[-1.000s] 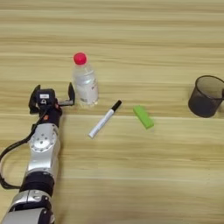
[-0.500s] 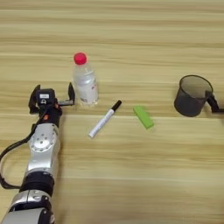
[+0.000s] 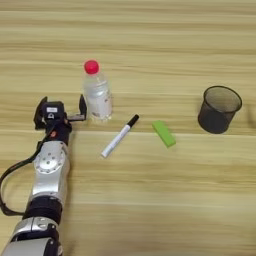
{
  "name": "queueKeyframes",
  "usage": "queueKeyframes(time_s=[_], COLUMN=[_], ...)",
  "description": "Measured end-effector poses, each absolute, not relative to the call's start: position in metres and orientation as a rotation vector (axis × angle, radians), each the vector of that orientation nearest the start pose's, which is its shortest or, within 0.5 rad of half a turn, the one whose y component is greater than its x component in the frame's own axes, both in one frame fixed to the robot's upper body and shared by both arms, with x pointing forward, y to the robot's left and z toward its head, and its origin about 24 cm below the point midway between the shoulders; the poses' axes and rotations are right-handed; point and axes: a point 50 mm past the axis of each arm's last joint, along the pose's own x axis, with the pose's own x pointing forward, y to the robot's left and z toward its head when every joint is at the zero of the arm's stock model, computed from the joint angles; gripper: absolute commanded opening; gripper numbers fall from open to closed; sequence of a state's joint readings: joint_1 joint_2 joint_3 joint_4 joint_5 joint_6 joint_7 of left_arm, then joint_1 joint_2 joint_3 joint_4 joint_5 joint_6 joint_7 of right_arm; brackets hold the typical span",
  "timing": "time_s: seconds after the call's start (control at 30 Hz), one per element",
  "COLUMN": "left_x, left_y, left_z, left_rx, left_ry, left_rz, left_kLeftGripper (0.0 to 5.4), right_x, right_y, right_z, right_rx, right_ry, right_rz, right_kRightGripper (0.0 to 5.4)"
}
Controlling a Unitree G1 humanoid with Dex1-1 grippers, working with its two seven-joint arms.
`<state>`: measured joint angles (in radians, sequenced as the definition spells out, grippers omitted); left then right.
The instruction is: Move the objects on the table
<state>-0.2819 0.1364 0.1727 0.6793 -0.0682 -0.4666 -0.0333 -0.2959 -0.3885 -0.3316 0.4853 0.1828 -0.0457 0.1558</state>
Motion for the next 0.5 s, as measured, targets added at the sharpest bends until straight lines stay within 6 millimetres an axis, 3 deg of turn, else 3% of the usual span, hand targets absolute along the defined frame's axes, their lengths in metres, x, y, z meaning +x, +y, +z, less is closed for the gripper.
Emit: queueKeyframes(time_s=[0.23,0.5], left_x=[0.295,0.292], left_y=[0.203,0.21], left_z=[0.017,0.025], left_rx=[0.04,0.049], left_ry=[-0.094,-0.125], left_rz=[0.103,0.147], left_kLeftGripper=[5.4,5.4], right_x=[0.289,0.288], right_y=[-0.306,-0.303], right_z=[0.067,0.058], right_rx=[-0.052,-0.028], right_ry=[-0.053,-0.04], right_rz=[-0.293,-0.303], right_kRightGripper=[5.38,5.38])
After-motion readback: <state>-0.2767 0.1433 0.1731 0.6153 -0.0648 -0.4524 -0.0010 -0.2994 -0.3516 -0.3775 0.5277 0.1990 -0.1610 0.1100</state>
